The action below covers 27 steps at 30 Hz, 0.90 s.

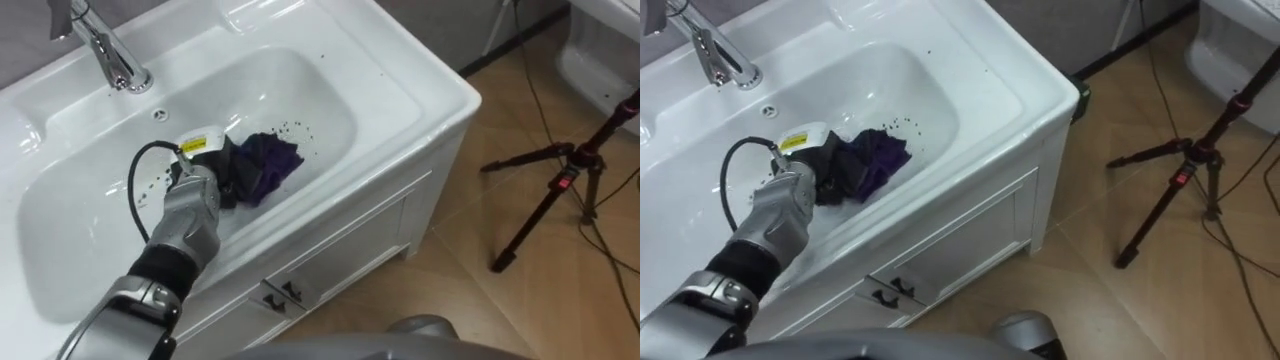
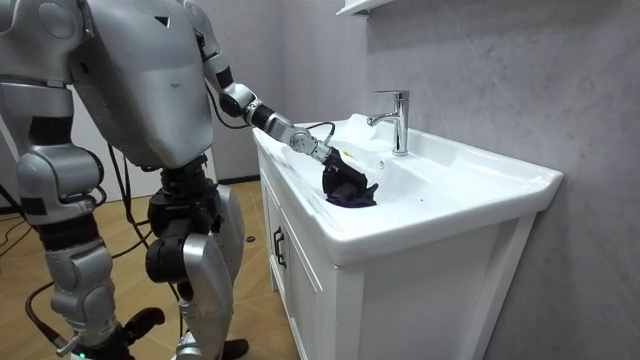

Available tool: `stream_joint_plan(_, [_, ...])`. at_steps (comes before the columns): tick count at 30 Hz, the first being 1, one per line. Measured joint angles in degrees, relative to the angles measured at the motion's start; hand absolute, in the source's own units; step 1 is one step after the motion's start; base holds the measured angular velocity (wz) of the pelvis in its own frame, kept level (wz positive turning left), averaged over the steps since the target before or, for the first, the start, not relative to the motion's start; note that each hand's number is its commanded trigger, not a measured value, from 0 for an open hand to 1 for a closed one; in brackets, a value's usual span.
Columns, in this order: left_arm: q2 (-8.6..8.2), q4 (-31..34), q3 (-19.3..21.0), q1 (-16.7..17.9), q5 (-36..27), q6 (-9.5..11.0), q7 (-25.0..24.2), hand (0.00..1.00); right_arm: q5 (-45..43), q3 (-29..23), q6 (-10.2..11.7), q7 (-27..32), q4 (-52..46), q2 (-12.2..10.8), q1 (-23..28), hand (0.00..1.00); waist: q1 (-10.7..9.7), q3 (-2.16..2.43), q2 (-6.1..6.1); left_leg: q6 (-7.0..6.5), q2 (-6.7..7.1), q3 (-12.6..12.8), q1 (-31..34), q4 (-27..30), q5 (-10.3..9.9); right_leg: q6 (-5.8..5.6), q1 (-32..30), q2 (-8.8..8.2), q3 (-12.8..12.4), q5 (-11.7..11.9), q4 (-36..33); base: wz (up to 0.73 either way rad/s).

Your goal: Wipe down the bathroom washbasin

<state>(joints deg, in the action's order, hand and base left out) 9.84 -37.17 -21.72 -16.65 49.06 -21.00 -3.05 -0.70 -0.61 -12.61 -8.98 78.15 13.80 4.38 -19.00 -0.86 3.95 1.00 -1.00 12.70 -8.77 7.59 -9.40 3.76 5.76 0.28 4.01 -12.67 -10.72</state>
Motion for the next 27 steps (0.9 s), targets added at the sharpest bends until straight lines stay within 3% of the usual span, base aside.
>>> stream_joint_plan(6, [-0.12, 0.0, -1.1, -1.1, 0.0, 0.0, 0.0, 1.0, -0.1, 0.7, -0.1, -0.5, 0.8, 0.0, 0.1, 0.0, -1.2, 0.03, 0.12, 0.0, -0.05, 1.3, 0.0, 0.1, 0.0, 0.01, -0.4, 0.07, -1.1, 0.0, 0.0, -0.09])
stream_joint_plan(17, [0.21, 0.1, -0.9, -1.4, 0.0, 0.0, 0.3, 1.0, -1.8, 2.0, -1.2, -2.5, 0.4, 0.0, 0.3, 0.0, -1.4, 0.1, 0.21, 0.0, -0.07, 2.9, 0.0, 0.1, 0.0, -0.19, -0.8, 0.1, -2.2, 0.3, -0.2, -0.04])
stream_joint_plan(27, [0.62, 2.9, -2.1, -2.0, -0.1, 0.5, -0.3, 1.0, -2.5, 3.5, -1.2, -1.9, -0.5, -0.2, -0.1, 0.0, -1.4, -0.01, -0.01, -0.1, -0.02, 2.8, 0.2, -0.2, -0.1, -0.51, -0.8, 0.02, -2.1, 0.8, 0.0, -0.01])
